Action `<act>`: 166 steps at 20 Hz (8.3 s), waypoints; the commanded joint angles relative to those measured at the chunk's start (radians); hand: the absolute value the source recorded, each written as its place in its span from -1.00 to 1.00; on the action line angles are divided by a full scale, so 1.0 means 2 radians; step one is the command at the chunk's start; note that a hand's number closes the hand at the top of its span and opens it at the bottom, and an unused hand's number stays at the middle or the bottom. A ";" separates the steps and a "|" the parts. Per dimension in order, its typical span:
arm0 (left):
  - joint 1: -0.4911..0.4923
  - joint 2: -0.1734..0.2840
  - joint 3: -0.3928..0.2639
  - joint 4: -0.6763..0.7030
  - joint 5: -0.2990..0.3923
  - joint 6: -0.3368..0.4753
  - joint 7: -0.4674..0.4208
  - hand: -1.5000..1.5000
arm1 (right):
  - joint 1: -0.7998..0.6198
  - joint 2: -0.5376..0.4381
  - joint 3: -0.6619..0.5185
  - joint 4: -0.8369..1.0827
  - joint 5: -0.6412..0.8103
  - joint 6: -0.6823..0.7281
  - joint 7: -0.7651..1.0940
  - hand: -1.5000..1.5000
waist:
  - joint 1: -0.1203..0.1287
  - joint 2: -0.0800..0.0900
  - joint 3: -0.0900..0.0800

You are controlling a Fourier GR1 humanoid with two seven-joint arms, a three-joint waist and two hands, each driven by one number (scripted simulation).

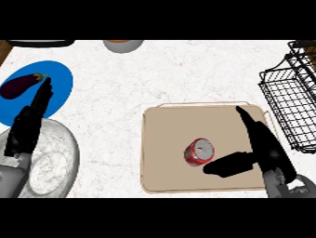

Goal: Pick the can from the tray and place it in the tiered basket

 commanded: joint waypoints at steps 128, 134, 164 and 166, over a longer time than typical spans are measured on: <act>0.019 -0.069 0.067 -0.035 -0.080 -0.054 0.011 0.00 | -0.427 -0.078 -0.507 0.674 0.726 -0.029 -0.013 1.00 | 0.002 0.001 0.002; -0.007 -0.065 0.084 0.010 -0.076 -0.057 0.007 0.00 | -0.391 -0.012 -0.562 0.612 0.687 -0.081 0.026 -1.00 | -0.011 0.000 0.001; 0.026 -0.055 0.101 -0.008 -0.078 -0.072 0.005 0.00 | -0.272 0.177 -0.490 0.026 0.818 -0.001 0.062 -1.00 | -0.015 -0.011 0.000; 0.038 -0.075 0.078 -0.026 -0.087 -0.066 0.007 0.00 | -0.216 0.177 -0.462 -0.017 0.801 -0.012 0.071 -1.00 | -0.008 -0.011 0.001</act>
